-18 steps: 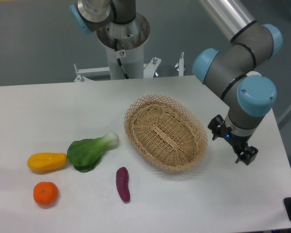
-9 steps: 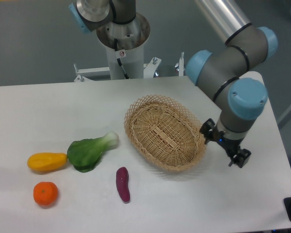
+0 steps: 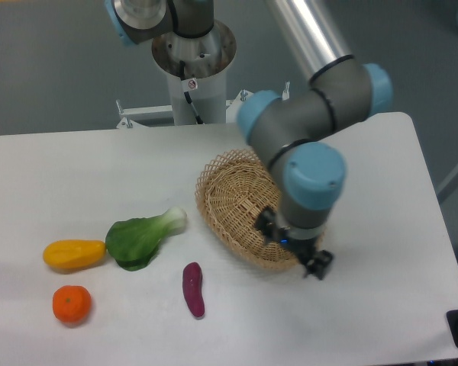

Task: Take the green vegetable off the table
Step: 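Move the gripper over the basket toward the green bok choy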

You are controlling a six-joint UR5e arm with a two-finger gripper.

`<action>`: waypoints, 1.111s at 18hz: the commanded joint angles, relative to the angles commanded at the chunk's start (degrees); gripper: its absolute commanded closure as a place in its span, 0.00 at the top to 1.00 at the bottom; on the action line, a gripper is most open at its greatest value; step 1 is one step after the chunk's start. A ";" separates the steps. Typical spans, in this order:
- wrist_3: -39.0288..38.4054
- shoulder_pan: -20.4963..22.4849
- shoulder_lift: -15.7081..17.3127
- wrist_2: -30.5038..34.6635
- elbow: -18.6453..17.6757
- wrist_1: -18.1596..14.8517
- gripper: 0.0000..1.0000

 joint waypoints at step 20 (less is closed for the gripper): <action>-9.93 -10.73 4.93 0.53 -18.13 8.97 1.00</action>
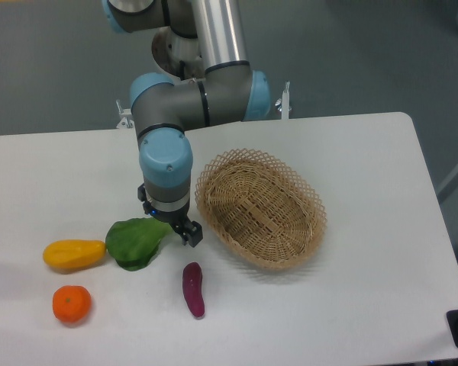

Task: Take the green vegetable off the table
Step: 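Move the gripper over the basket toward the green bok choy, then lower the gripper onto the bok choy and close it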

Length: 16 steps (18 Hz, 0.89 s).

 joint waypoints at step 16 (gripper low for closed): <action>-0.17 -1.05 -1.41 0.17 -2.73 0.35 1.00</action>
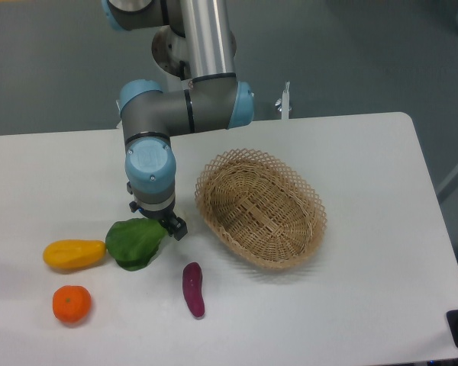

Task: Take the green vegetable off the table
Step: 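Lower the gripper onto the bok choy and close it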

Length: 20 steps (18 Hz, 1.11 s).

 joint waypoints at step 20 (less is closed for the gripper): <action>-2.99 -2.03 -0.36 3.17 1.67 1.76 0.26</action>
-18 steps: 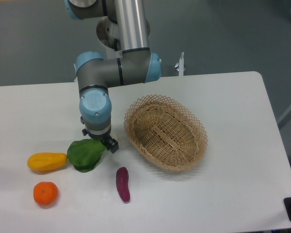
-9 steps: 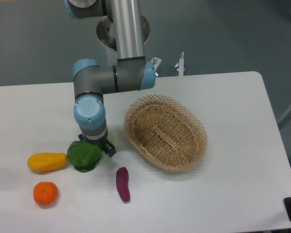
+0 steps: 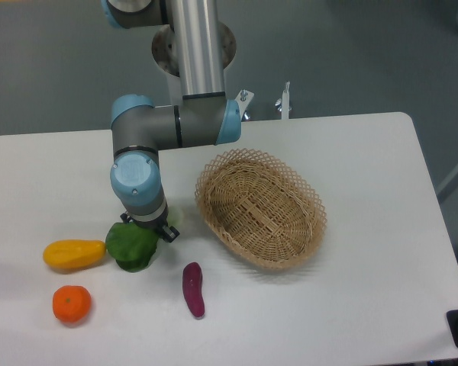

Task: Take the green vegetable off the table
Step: 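Lower the gripper onto the bok choy and close it, then lift the bok choy and carry it past the basket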

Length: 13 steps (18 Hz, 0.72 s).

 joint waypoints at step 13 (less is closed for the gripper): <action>0.17 8.78 -0.78 -3.52 15.81 -8.27 0.27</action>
